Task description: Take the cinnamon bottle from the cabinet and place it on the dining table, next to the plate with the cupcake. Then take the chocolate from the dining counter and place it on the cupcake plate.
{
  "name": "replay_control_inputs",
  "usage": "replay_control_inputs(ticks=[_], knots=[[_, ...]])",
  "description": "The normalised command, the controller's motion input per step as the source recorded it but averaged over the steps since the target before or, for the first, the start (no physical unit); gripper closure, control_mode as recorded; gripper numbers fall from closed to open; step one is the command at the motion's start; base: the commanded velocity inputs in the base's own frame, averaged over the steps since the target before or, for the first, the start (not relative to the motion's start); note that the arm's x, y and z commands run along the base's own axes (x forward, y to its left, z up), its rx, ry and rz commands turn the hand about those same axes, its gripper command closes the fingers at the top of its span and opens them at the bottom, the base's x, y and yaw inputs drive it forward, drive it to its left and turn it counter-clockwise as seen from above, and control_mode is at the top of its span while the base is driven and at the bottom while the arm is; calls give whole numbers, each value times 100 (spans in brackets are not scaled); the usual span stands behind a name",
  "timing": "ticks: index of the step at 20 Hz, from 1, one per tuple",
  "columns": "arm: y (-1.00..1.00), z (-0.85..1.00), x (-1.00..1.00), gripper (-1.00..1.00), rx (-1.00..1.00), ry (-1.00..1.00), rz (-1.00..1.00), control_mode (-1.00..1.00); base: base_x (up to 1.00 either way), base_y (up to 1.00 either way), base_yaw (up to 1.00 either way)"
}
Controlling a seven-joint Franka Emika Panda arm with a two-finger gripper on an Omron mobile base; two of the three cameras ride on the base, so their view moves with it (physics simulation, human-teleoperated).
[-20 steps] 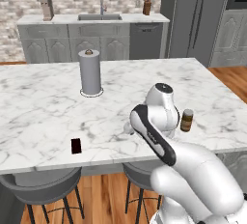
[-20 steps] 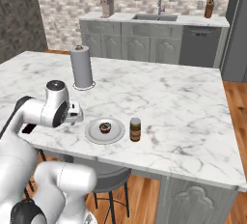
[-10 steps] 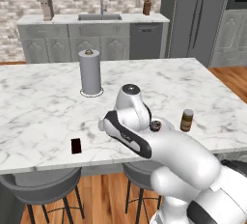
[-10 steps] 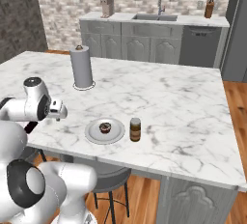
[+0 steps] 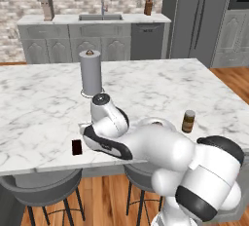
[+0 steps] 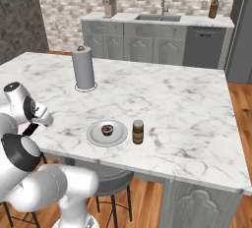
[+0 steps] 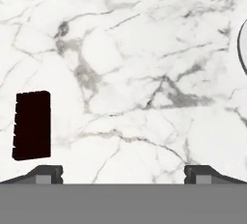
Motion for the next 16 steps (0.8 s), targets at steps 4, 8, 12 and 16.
replay_control_inputs(ticks=[4,8,12,16], knots=[[52,-4,4,-100,2,7,-12,-100,0,0,0],[36,0,0,-100,8,17,0,-100,0,0,0],[33,-12,-1,-100,-1,0,1,-100,0,0,0],[22,-27,-2,-100,-5,0,0,-100,0,0,0]])
